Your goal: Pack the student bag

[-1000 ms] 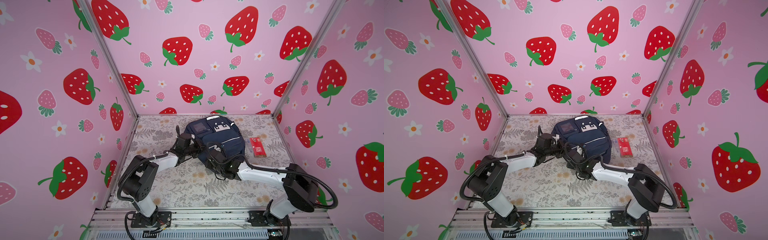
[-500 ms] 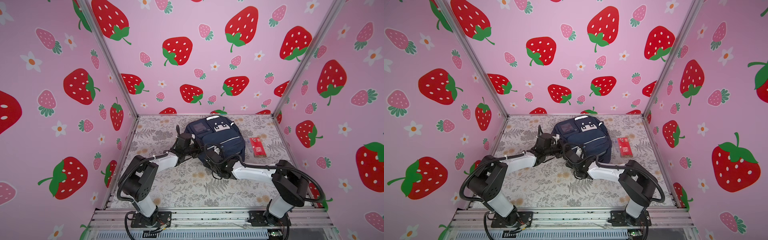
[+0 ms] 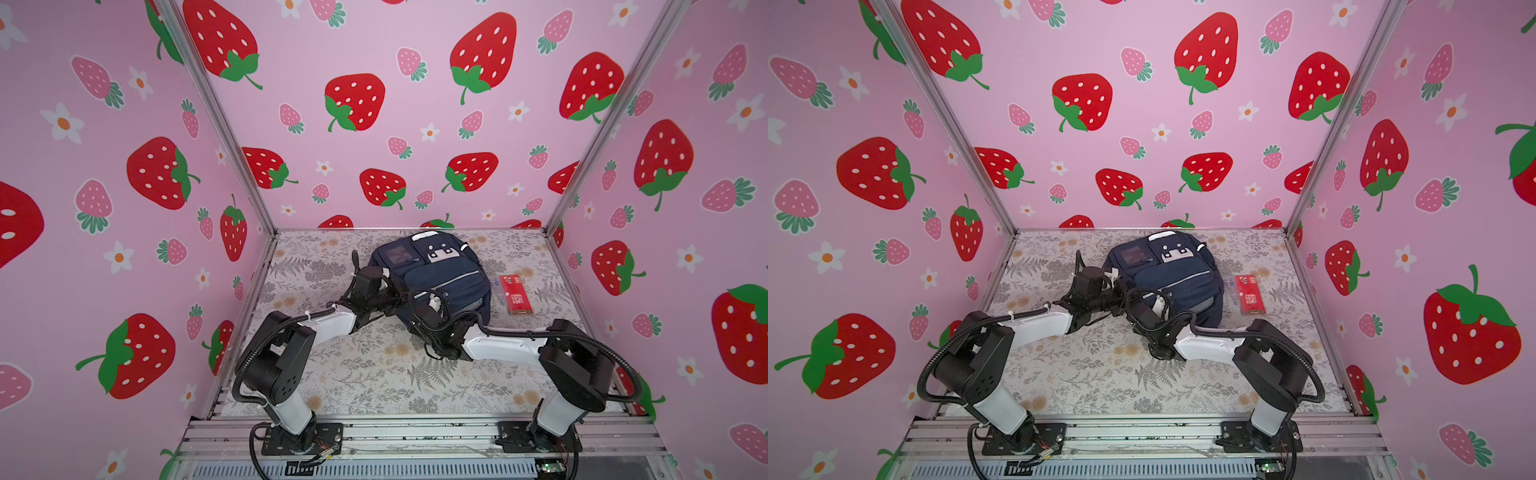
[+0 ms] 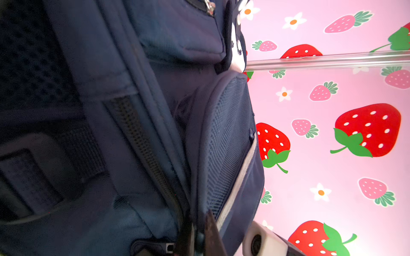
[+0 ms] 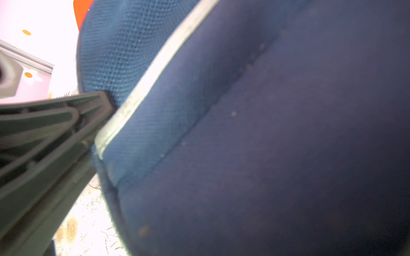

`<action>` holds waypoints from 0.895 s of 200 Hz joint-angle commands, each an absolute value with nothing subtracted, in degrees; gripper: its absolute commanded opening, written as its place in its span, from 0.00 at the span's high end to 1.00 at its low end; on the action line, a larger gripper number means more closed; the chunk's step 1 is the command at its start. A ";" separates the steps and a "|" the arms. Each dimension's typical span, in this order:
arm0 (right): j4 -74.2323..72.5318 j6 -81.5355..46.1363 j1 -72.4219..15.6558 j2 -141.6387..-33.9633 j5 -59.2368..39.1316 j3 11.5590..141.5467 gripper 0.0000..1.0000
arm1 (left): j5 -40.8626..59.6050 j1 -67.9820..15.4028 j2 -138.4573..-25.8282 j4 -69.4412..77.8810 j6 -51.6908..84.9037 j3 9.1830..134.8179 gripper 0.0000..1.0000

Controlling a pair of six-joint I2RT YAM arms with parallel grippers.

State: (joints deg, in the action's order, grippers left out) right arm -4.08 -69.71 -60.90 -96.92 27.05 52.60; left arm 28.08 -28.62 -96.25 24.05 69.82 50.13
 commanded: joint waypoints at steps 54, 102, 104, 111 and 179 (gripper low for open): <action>-2.28 -70.10 -61.61 -82.70 21.40 42.71 1.00 | 26.34 -28.78 -94.13 19.71 63.84 52.28 1.00; 2.50 -70.20 -61.65 -76.69 18.89 38.45 1.00 | 20.89 -28.30 -92.02 10.21 58.54 53.67 1.00; 2.78 -70.22 -61.66 -76.37 18.89 38.18 1.00 | 20.54 -28.30 -91.98 9.54 58.25 53.87 1.00; 3.80 -70.16 -61.61 -75.31 18.97 37.67 1.00 | 19.32 -28.28 -91.56 7.56 57.34 54.20 1.00; 10.89 -65.10 -58.13 -68.83 19.45 35.22 1.00 | 11.40 -26.24 -89.07 -4.60 53.17 55.62 1.00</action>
State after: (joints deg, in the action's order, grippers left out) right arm 4.64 -67.37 -60.69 -70.85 16.99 36.60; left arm 20.82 -28.69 -90.76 2.31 56.93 53.04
